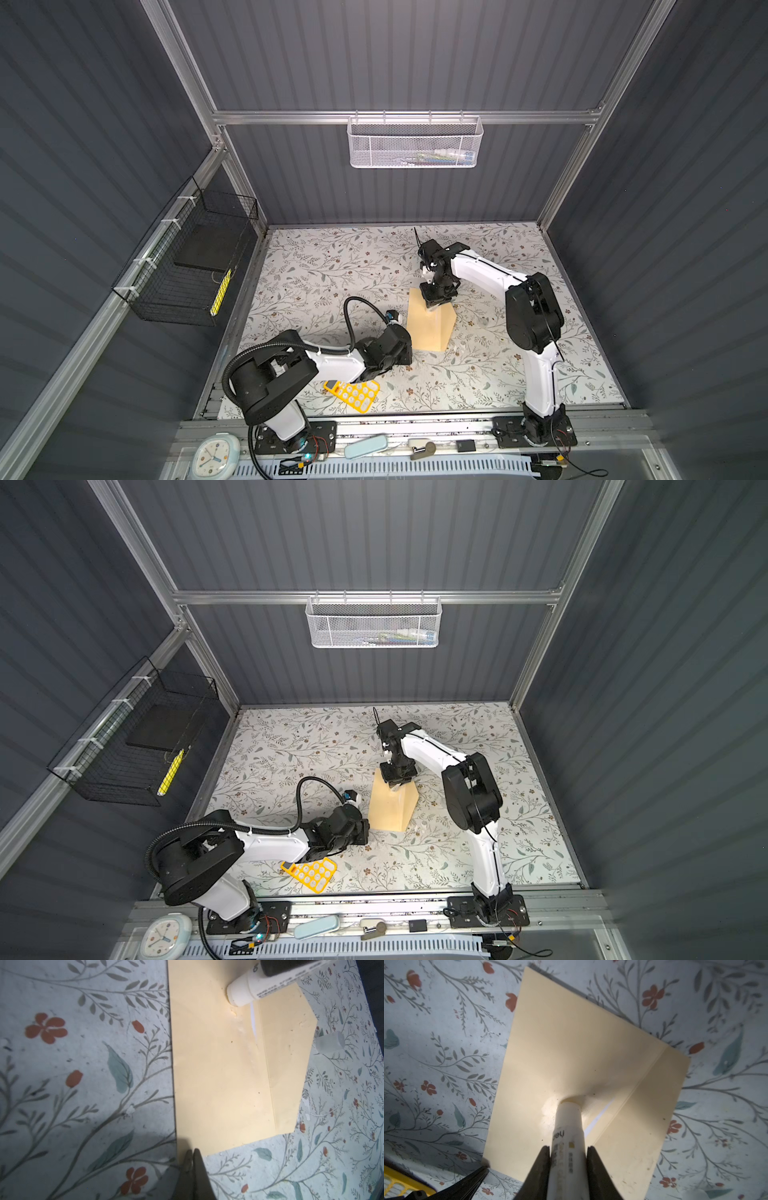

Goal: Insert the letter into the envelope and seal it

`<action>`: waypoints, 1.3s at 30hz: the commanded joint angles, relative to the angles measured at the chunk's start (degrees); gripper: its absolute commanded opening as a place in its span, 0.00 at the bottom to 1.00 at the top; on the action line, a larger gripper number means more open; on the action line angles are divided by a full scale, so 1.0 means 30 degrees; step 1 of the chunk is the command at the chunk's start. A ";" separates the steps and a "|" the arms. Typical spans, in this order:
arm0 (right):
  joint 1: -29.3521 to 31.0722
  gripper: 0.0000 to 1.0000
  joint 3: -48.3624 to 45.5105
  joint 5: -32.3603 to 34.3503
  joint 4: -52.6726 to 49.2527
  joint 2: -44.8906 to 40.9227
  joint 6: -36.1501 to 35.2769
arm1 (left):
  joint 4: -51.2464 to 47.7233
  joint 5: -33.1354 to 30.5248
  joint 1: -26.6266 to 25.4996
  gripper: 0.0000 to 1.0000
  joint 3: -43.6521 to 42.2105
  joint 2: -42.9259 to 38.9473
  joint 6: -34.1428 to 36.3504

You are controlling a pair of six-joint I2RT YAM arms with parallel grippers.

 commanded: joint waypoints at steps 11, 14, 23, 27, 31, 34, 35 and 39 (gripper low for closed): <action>0.0236 0.00 -0.2091 -0.1713 -0.0617 -0.0455 -0.0207 | -0.1521 -0.1320 0.0029 0.06 0.0854 0.1162 -0.0151; 0.0401 0.00 -0.2487 -0.1841 -0.0539 -0.0631 -0.0189 | -0.1550 -0.1395 0.0041 0.06 0.0964 0.1235 -0.0130; 0.0555 0.00 -0.2607 -0.2196 -0.0498 -0.1274 -0.0023 | -0.1724 -0.1623 0.0020 0.06 0.1008 0.1382 -0.0094; 0.0561 0.00 -0.2627 -0.2477 -0.0654 -0.1412 -0.0032 | -0.1807 -0.1847 0.0036 0.06 0.1063 0.1448 -0.0060; 0.0616 0.00 -0.2722 -0.2365 -0.0724 -0.1694 -0.0008 | -0.1869 -0.2113 0.0029 0.06 0.1228 0.1663 0.0003; 0.0467 0.00 -0.2508 -0.2345 -0.0630 -0.2013 0.0110 | -0.2033 -0.2362 0.0059 0.07 0.1400 0.1733 0.0052; 0.0427 0.00 -0.2391 -0.2367 -0.0629 -0.2081 0.0143 | -0.2076 -0.2468 0.0048 0.06 0.1433 0.1711 0.0099; 0.0193 0.00 -0.1681 -0.2247 -0.0821 -0.2270 0.0158 | -0.2266 -0.2719 0.0100 0.07 0.1640 0.1730 0.0206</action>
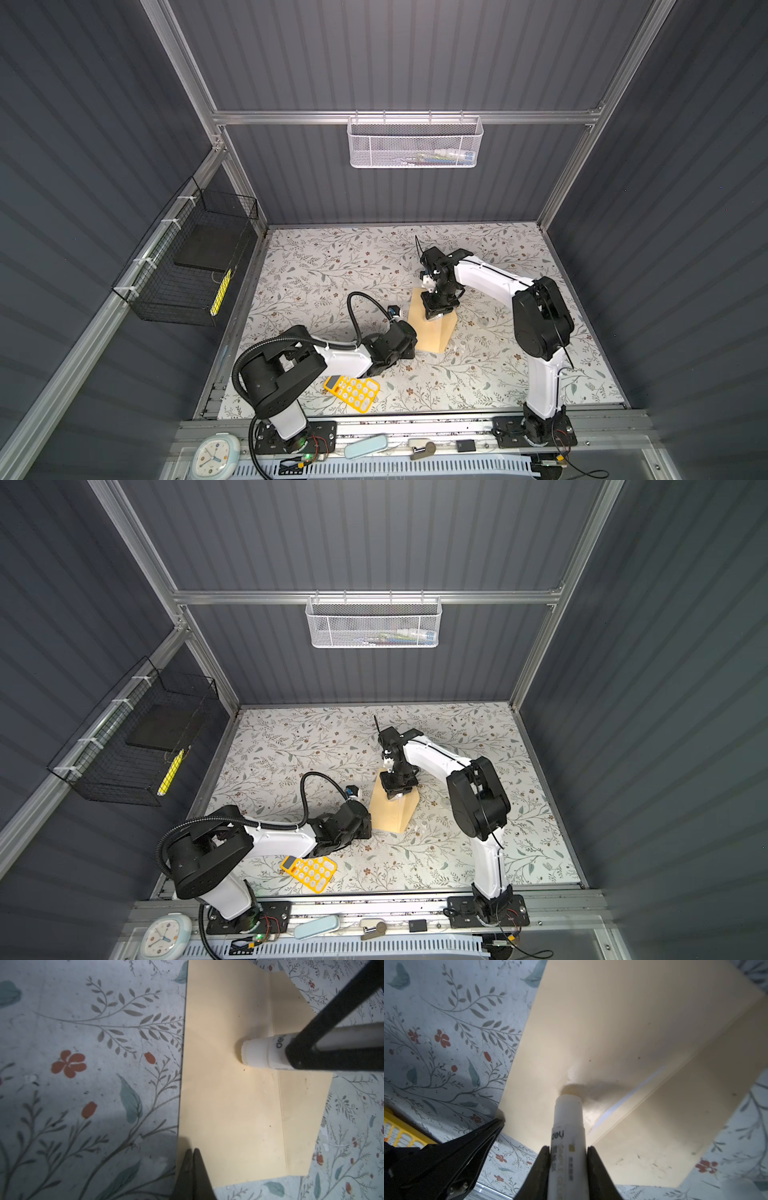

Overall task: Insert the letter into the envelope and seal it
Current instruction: 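Slide the glue stick tip across the flap toward the envelope fold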

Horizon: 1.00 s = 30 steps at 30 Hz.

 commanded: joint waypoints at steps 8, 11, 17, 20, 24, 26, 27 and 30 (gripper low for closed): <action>-0.0716 0.00 0.1115 0.0339 -0.1215 -0.0560 -0.0079 | -0.2136 -0.1362 0.0286 0.07 0.0915 0.0596 0.0449; -0.0882 0.00 0.0926 0.0283 -0.1014 -0.0541 -0.0151 | -0.2089 -0.1196 0.0400 0.07 0.1272 0.0623 0.0775; -0.1147 0.00 0.0860 -0.0216 -0.0905 0.0136 -0.0385 | -0.1305 -0.0221 0.0377 0.10 0.1187 -0.0245 0.1374; -0.1140 0.00 0.0374 -0.0118 -0.0789 0.0104 -0.0407 | -0.0837 0.0375 0.0338 0.11 0.0785 -0.0799 0.1357; -0.1116 0.00 -0.0380 -0.0463 -0.0580 0.0032 -0.0427 | -0.0611 0.1274 0.0340 0.13 0.0516 -0.1557 0.1474; -0.1085 0.00 -0.0693 -0.0569 -0.0509 0.0067 -0.0461 | -0.0538 0.1688 0.0287 0.13 0.0378 -0.1929 0.1504; -0.1052 0.00 -0.0878 -0.0566 -0.0479 0.0103 -0.0462 | -0.0529 0.1880 0.0261 0.13 0.0288 -0.2120 0.1491; -0.0999 0.00 -0.1257 -0.0745 -0.0306 0.0082 -0.0453 | -0.0251 0.2468 0.0146 0.12 0.0009 -0.2164 0.1241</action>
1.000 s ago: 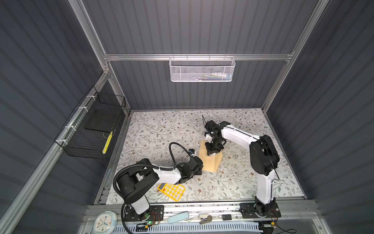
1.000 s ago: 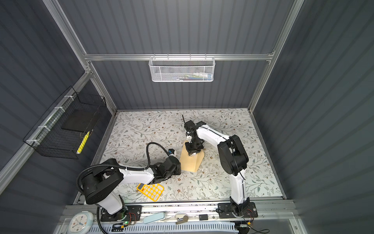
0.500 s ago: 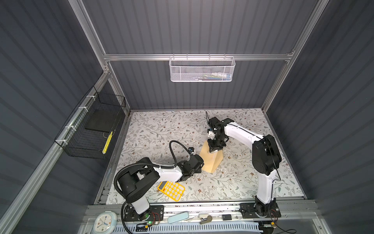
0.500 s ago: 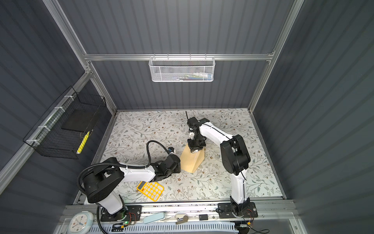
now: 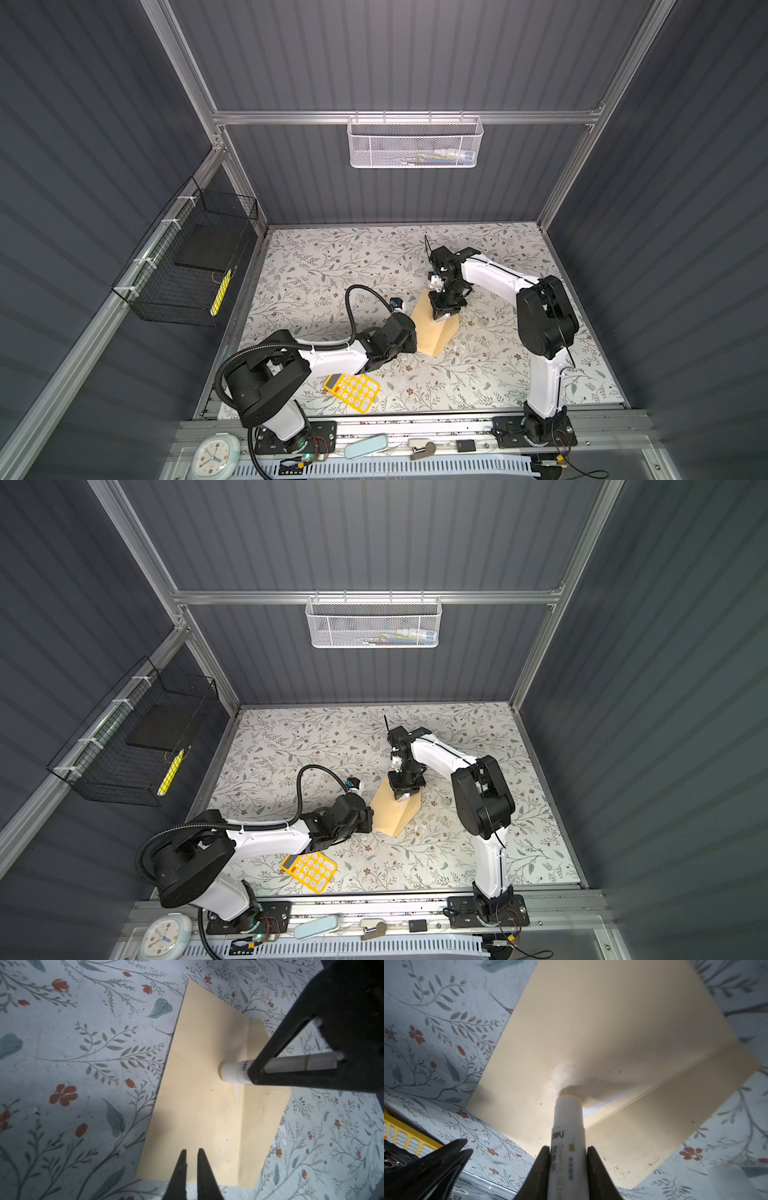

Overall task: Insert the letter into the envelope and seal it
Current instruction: 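Slide the glue stick tip across the flap toward the envelope fold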

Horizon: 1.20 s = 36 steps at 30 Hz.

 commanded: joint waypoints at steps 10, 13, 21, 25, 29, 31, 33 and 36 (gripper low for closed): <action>0.0266 0.00 -0.1076 -0.0322 -0.0071 -0.0084 -0.0223 | 0.0699 0.1821 -0.0448 0.09 -0.0857 0.0984 -0.0683; 0.0319 0.00 -0.1219 -0.0378 -0.0174 -0.0185 -0.0222 | 0.0582 0.1927 -0.0522 0.08 -0.0776 0.1530 -0.0912; 0.0814 0.00 -0.2266 -0.0940 0.0238 -0.0511 -0.0106 | 0.0468 0.1675 -0.0602 0.07 -0.0656 0.2445 -0.1231; 0.1044 0.00 -0.2450 -0.1183 0.0354 -0.0690 0.0044 | 0.0523 0.1669 -0.0624 0.07 -0.0657 0.2767 -0.1239; 0.1361 0.00 -0.2487 -0.1520 0.0334 -0.0914 0.0142 | 0.0506 0.1493 -0.0624 0.07 -0.0658 0.2832 -0.1266; 0.1454 0.00 -0.2487 -0.1526 0.0253 -0.0997 0.0158 | 0.0308 0.1248 -0.0624 0.06 -0.0652 0.2755 -0.1257; 0.1542 0.00 -0.2593 -0.1580 0.0195 -0.1140 0.0159 | 0.0186 0.1068 -0.0623 0.06 -0.0642 0.2618 -0.1245; 0.1547 0.00 -0.2720 -0.1580 0.0221 -0.1462 0.0239 | -0.0002 0.0797 -0.0617 0.06 -0.0687 0.2456 -0.1254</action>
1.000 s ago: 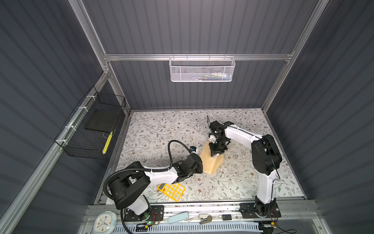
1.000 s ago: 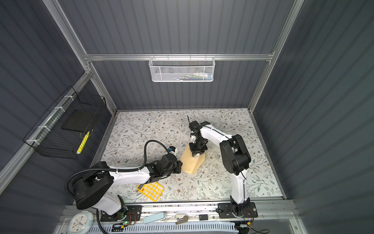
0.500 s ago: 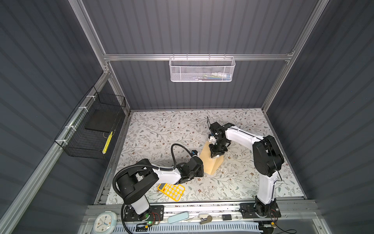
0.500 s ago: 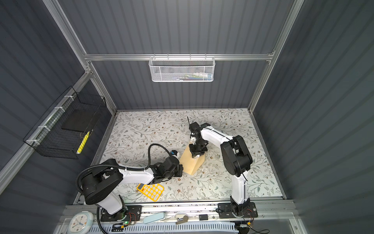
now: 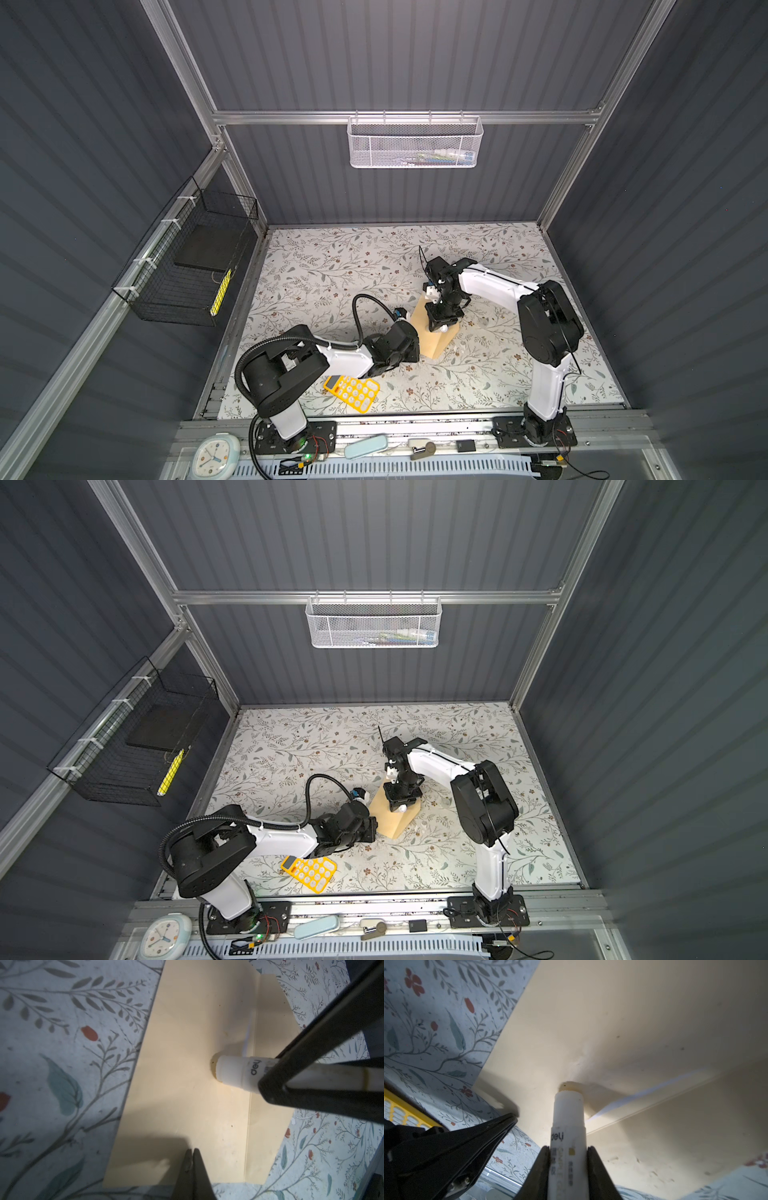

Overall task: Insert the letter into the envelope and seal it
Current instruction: 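Slide the glue stick tip across the flap toward the envelope fold, then lift the glue stick off the envelope with the right gripper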

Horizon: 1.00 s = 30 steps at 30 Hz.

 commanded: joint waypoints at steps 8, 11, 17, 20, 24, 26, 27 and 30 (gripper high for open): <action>-0.0056 0.00 0.1039 -0.0464 -0.1719 -0.0723 0.0075 | -0.1695 -0.0743 -0.0106 0.07 -0.0295 0.0167 -0.0190; -0.0118 0.00 0.1374 -0.0419 -0.2120 -0.0942 0.0018 | -0.1640 -0.0813 -0.0092 0.07 -0.0382 0.0180 -0.0187; -0.0289 0.00 0.1317 -0.0402 -0.2610 -0.1032 -0.0104 | -0.1520 -0.0884 -0.0089 0.07 -0.0442 0.0133 -0.0208; -0.0351 0.00 0.1200 -0.0417 -0.2734 -0.0967 -0.0187 | -0.1446 -0.0883 -0.0106 0.07 -0.0483 0.0136 -0.0154; -0.0348 0.00 0.1113 -0.0477 -0.2747 -0.0509 -0.0283 | -0.1172 -0.0897 -0.0103 0.07 -0.0525 0.0199 -0.0154; -0.0369 0.00 0.0918 -0.0582 -0.2658 -0.0286 -0.0288 | -0.1070 -0.0875 -0.0099 0.07 -0.0526 0.0224 -0.0134; -0.0320 0.00 0.0731 -0.0672 -0.2529 -0.0237 -0.0274 | -0.1025 -0.0895 -0.0098 0.07 -0.0529 0.0228 -0.0132; -0.0307 0.00 0.0304 -0.0765 -0.2117 -0.0144 -0.0164 | -0.0835 -0.0871 -0.0086 0.07 -0.0594 0.0225 -0.0163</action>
